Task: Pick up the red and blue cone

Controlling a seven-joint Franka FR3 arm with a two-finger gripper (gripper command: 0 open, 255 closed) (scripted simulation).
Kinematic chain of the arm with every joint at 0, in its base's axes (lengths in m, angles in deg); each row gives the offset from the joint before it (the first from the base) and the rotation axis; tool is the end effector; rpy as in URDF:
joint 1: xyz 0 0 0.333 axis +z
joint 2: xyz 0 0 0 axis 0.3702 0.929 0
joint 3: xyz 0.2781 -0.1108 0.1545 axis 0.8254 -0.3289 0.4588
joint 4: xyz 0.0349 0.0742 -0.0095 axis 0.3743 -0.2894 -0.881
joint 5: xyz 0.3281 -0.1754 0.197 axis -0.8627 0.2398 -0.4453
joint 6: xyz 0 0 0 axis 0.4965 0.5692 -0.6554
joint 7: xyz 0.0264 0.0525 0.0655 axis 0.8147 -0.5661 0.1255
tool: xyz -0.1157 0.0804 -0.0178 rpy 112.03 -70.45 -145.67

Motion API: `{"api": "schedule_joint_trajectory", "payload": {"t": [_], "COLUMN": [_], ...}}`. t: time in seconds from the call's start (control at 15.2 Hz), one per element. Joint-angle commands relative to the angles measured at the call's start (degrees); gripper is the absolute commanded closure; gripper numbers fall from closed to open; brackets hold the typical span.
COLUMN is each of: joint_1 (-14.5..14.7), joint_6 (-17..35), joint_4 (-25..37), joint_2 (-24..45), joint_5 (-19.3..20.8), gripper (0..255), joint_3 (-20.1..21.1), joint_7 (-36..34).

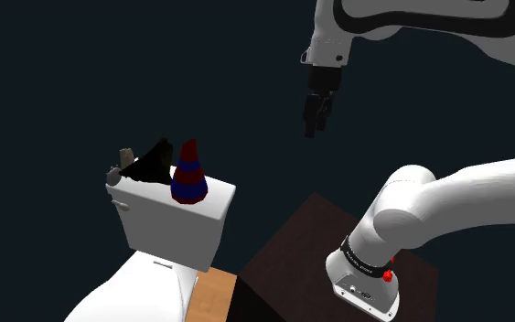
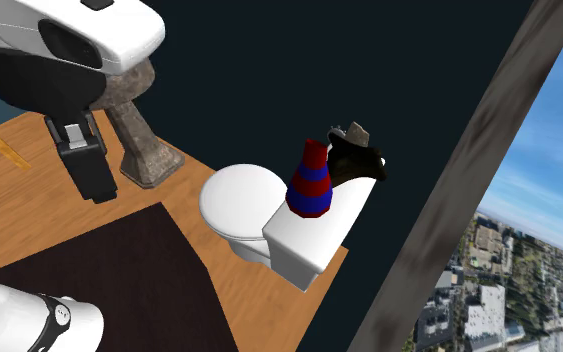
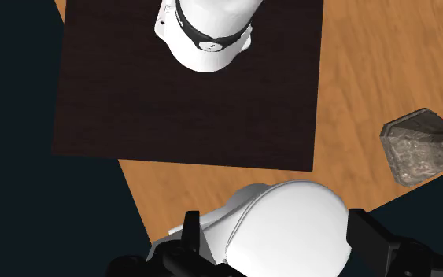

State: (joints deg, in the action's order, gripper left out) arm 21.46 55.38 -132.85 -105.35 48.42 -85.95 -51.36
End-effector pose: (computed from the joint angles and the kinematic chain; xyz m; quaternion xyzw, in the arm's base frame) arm 0.3031 -0.0095 0.5189 -0.9895 -0.0501 0.1143 0.0734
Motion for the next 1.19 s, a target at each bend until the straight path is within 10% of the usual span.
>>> {"api": "schedule_joint_trajectory", "payload": {"t": [0.0, 1.12], "joint_1": [0.0, 4.9], "joint_6": [0.0, 25.3], "joint_4": [0.0, 12.8], "joint_2": [0.0, 34.3], "joint_5": [0.0, 2.0], "gripper": [0, 0], "joint_3": [0.0, -0.6], "joint_7": [0.0, 15.3]}}
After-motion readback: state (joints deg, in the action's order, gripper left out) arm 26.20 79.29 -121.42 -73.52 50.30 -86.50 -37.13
